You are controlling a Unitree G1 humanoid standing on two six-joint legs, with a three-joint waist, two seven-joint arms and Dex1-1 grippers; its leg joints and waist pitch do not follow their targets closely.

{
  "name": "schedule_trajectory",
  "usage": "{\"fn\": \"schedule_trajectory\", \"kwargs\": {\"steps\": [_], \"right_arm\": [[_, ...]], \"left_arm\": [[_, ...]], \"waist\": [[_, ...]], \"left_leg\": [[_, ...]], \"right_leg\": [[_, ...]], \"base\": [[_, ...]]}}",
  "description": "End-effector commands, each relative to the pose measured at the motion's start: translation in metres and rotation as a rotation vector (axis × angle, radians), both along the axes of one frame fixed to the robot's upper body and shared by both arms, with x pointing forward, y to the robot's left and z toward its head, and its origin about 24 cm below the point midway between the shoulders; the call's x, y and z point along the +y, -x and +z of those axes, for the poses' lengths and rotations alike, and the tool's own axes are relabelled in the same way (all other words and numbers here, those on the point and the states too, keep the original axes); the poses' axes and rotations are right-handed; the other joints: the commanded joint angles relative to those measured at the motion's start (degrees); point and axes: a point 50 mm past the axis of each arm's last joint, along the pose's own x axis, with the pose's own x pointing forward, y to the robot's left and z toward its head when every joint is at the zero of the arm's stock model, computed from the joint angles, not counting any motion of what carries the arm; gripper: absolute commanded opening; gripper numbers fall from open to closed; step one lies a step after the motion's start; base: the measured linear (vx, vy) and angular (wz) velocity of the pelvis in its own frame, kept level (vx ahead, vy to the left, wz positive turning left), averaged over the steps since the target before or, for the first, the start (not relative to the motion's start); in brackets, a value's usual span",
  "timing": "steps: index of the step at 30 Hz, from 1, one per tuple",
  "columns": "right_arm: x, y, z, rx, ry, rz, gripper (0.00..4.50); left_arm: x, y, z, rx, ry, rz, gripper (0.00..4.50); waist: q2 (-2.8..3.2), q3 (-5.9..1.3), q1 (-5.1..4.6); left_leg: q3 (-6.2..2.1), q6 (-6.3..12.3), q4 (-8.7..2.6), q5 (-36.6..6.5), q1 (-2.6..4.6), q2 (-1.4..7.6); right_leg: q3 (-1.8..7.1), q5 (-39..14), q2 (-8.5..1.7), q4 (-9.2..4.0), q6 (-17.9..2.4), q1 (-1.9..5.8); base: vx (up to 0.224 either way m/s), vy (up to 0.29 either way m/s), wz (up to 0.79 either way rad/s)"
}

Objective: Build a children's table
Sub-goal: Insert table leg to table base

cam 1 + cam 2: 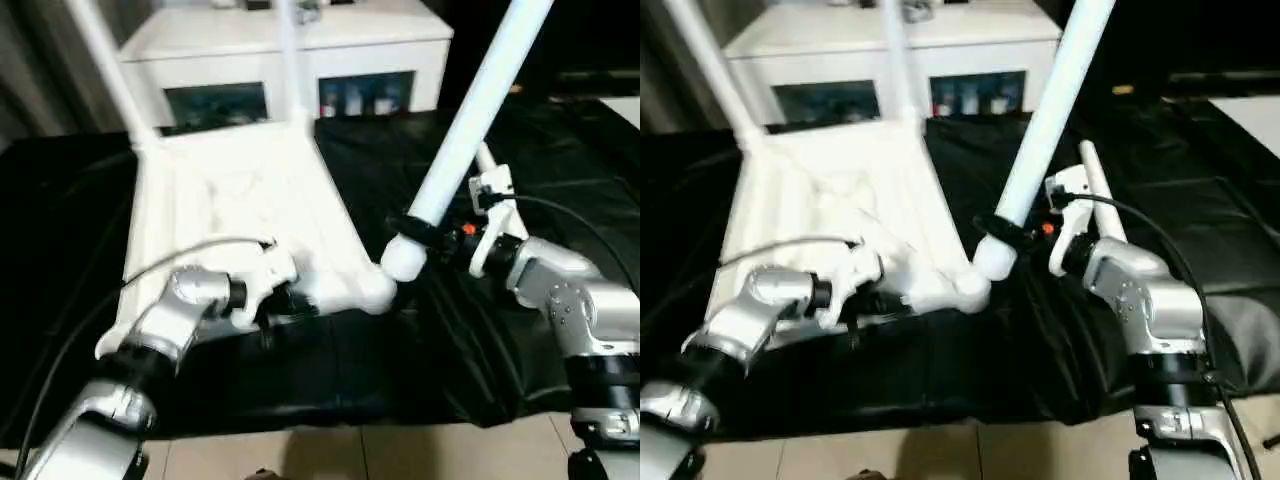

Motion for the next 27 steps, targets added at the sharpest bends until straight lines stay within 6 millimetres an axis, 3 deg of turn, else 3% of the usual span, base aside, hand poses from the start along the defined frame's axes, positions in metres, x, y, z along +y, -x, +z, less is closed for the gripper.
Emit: {"fn": "schedule_trajectory", "kwargs": {"steps": [1,2,4,7,14,27], "right_arm": [[0.007,-0.003,0.002,0.001,-0.004,0.029,1.85],[0.009,-0.004,0.000,0.012,-0.005,0.035,1.85],[0.013,-0.005,-0.004,0.041,-0.011,0.058,1.85],[0.017,-0.004,-0.009,0.073,-0.004,0.093,1.85],[0.017,-0.005,-0.015,0.097,0.031,0.116,1.85],[0.009,-0.005,-0.037,0.145,0.012,0.059,1.85]], "left_arm": [[-0.011,0.013,-0.016,0.076,0.039,-0.019,0.00],[-0.010,0.014,-0.016,0.072,0.037,-0.012,0.00],[-0.010,0.014,-0.015,0.061,0.039,0.006,0.00],[-0.009,0.015,-0.013,0.055,0.036,0.032,0.00],[-0.003,0.010,-0.009,0.034,0.003,0.085,0.00],[-0.003,0.011,-0.004,0.034,-0.001,0.068,0.00]], "waist": [[-2.12,-3.65,-0.25],[-2.07,-3.55,-0.33],[-2.73,-3.31,-0.58],[-2.91,-3.41,-0.59],[-3.34,-3.66,-0.55],[-3.32,-3.51,-0.65]], "left_leg": [[-0.78,2.15,-4.62,-12.9,1.59,2.55],[-0.82,1.74,-4.71,-13.9,1.66,2.53],[-0.89,0.52,-5.05,-16.5,1.81,2.42],[-1.02,-0.06,-5.29,-16.6,2.01,2.52],[-0.65,0.62,-5.19,-13.6,1.82,2.39],[-0.55,0.32,-5.25,-15.5,1.91,2.37]], "right_leg": [[2.13,-20.0,-3.19,-4.49,-10.1,2.13],[2.14,-21.5,-3.19,-4.67,-9.7,2.10],[2.23,-25.4,-3.22,-5.14,-7.8,2.09],[2.42,-26.5,-3.30,-5.27,-6.8,2.10],[2.59,-20.6,-3.03,-4.82,-8.2,2.17],[2.65,-21.2,-2.95,-5.05,-8.8,2.09]], "base": [[0.000,0.000,0.00],[0.000,0.000,0.00],[0.000,0.000,0.00],[0.000,0.000,0.00],[0.000,0.000,0.00],[0.000,0.000,0.00]]}}
